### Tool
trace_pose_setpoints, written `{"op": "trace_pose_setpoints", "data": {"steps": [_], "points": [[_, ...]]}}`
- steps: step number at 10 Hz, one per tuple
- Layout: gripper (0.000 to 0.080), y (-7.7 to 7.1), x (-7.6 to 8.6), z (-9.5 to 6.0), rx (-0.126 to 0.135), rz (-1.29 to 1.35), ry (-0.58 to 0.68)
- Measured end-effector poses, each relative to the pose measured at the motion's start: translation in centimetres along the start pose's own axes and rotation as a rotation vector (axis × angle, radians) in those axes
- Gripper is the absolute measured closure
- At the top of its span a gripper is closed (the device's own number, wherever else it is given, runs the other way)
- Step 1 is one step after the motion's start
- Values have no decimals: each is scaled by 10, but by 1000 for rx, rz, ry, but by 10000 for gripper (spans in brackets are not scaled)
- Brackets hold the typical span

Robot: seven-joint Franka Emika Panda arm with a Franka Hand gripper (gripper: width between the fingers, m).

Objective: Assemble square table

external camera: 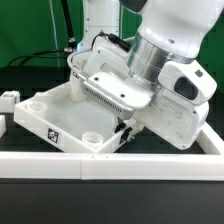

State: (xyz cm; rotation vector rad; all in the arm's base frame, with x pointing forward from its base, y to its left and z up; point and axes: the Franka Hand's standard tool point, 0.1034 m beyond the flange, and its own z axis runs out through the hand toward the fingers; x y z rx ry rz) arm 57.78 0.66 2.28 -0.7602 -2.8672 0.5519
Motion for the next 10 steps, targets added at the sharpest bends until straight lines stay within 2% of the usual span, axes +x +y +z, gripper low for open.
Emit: {"op": "trace_pose_setpoints", "data": {"steps": [3,4,5,6,7,10], "points": [[739,-7,0,5,12,-100,5],[739,-7,1,5,5,-156,11],[739,-5,3,5,-10,-186,11],[739,1,6,9,-67,-184,-23],[739,3,6,8,-138,-149,-80],[739,2,5,8,-145,-137,-81]]}}
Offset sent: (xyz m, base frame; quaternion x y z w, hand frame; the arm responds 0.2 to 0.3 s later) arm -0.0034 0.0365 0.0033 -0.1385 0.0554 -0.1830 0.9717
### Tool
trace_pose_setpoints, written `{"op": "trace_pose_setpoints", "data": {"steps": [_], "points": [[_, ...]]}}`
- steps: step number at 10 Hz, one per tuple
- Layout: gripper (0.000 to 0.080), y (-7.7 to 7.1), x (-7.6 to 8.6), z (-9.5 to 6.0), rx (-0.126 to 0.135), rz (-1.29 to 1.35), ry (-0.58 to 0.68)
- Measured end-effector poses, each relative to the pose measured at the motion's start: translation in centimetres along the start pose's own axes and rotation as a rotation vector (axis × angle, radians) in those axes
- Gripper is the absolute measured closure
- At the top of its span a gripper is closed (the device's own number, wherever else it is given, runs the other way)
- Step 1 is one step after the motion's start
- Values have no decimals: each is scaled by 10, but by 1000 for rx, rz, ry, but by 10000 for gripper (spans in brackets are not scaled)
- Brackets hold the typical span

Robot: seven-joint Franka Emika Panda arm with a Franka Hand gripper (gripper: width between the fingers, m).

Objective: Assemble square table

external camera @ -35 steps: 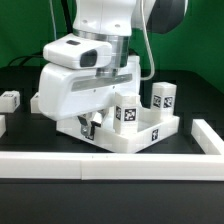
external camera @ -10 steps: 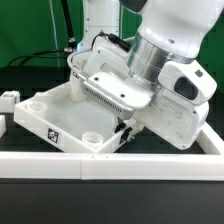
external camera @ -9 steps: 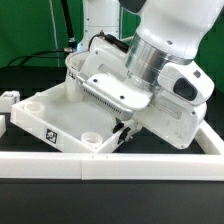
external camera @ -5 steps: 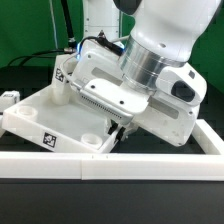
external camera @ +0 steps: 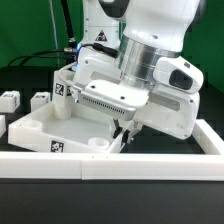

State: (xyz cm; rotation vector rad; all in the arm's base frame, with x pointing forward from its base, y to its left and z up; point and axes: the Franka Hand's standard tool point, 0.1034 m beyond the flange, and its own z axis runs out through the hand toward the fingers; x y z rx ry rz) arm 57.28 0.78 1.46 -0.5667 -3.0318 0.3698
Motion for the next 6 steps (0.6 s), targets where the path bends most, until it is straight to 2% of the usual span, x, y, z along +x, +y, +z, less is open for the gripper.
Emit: {"op": "trace_pose_setpoints", "data": {"steps": [3,5,6], "points": [[739,0,0,0,-2,-6,-3],[739,9,5,-2,-26,-72,-42],[739,13,7,-3,-23,-105,-43]]}}
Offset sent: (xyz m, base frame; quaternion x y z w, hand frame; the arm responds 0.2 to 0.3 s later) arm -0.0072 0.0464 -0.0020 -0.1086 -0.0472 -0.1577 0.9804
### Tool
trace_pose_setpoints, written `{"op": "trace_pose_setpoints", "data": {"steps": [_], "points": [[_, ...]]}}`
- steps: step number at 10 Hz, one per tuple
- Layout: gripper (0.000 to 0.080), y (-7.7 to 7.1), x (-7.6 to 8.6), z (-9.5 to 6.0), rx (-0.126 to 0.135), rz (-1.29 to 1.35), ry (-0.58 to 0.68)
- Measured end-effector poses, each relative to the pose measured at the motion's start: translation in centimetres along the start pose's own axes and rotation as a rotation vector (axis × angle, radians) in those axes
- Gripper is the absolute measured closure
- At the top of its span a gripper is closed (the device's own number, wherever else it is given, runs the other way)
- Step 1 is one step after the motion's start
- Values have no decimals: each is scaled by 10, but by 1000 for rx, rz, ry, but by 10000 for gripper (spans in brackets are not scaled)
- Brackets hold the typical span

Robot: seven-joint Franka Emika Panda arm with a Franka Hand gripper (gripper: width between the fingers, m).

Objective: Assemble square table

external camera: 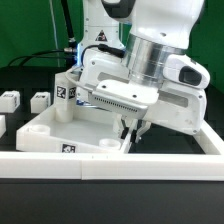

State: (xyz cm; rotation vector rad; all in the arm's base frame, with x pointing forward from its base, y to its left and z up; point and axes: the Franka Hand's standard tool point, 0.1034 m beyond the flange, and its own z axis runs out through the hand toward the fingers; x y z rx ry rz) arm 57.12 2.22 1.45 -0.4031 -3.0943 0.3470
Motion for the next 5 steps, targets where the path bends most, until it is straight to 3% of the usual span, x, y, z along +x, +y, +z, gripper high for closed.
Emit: {"op": "trace_pose_setpoints", "data": {"steps": [1,3,5], "points": [[739,7,6,-2,12,-56,22],[739,28,10,-6,-2,-81,20],[739,24,9,-6,-2,-72,21]]}}
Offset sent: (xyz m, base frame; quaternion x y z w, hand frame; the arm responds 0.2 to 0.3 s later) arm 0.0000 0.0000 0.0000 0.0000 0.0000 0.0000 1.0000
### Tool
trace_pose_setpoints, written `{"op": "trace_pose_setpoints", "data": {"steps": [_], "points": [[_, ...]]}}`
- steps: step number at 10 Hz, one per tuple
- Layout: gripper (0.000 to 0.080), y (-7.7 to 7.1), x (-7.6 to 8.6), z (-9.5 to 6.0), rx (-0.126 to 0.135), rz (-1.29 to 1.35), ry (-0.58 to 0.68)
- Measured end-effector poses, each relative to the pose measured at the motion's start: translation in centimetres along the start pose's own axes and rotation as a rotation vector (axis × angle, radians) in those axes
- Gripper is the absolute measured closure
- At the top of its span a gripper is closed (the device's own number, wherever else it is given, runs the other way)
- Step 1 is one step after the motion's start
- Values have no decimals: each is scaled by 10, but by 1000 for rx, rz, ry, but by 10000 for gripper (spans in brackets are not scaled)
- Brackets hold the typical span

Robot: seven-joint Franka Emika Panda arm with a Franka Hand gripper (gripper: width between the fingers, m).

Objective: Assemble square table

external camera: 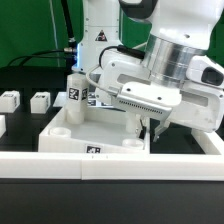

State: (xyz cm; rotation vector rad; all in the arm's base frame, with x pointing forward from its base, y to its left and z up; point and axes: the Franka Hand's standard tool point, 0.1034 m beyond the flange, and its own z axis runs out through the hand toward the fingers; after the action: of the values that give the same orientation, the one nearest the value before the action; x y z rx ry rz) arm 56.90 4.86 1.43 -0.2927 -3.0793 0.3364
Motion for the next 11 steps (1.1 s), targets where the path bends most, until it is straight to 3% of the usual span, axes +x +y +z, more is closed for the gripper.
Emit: {"op": "trace_pose_setpoints", "data": {"steps": [3,5,6,9,11], "points": [[739,-2,-1,0,-3,-12,-1],[739,-7,-4,2,-53,-138,-1],[739,0,-2,0,-67,-145,2],[739,40,3,-8,-54,-154,57],[739,58,5,-12,-23,-132,104]]}}
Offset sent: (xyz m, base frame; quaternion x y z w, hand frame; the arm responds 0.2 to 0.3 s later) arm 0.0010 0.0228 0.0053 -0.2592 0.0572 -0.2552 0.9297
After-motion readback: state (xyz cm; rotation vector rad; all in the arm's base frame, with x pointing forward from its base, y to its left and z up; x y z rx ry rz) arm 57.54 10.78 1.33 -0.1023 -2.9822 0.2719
